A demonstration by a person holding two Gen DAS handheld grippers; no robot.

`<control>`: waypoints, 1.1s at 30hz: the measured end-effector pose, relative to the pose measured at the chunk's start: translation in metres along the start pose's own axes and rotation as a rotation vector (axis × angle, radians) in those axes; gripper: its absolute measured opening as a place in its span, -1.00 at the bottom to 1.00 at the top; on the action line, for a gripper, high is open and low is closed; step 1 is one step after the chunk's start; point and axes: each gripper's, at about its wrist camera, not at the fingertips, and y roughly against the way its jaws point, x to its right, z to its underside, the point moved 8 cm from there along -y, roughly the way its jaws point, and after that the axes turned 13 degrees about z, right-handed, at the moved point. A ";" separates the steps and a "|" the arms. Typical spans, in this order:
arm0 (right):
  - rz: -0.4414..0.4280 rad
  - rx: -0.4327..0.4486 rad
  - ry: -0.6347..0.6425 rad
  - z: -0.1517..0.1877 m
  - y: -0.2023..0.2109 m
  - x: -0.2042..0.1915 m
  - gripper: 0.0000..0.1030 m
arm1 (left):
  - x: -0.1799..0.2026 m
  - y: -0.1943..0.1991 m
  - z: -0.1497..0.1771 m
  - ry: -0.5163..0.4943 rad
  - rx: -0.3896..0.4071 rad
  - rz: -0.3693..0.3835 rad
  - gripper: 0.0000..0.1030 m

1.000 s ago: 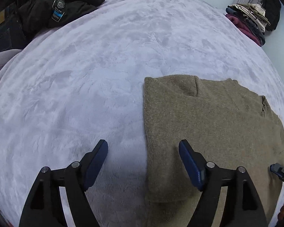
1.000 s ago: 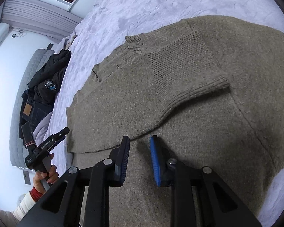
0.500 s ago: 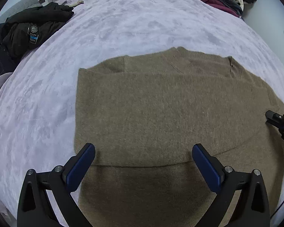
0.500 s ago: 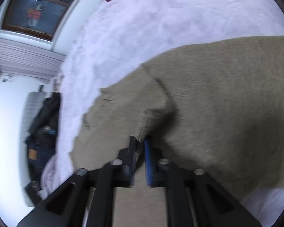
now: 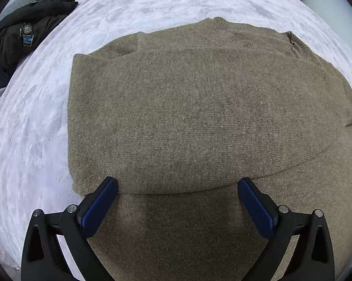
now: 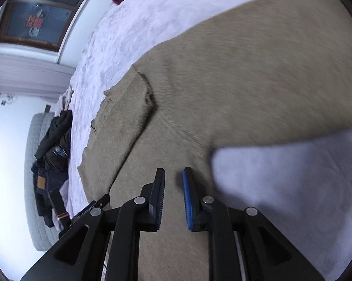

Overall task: Fold small clothes
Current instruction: 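Grasp the cuff of the other sleeve with the right tool, then carry the sleeve across the sweater body and release it from the right tool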

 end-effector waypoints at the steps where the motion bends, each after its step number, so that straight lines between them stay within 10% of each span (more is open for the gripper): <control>1: -0.006 -0.004 -0.022 0.002 0.003 0.008 -0.66 | 0.002 0.003 -0.001 0.007 -0.001 -0.006 1.00; 8: -0.007 0.055 -0.135 0.003 0.033 0.052 -0.10 | 0.060 0.023 -0.011 -0.082 0.039 0.066 1.00; 33: -0.123 0.431 -0.553 -0.087 0.123 0.200 -0.10 | 0.276 -0.013 -0.030 -0.303 -0.007 0.224 1.00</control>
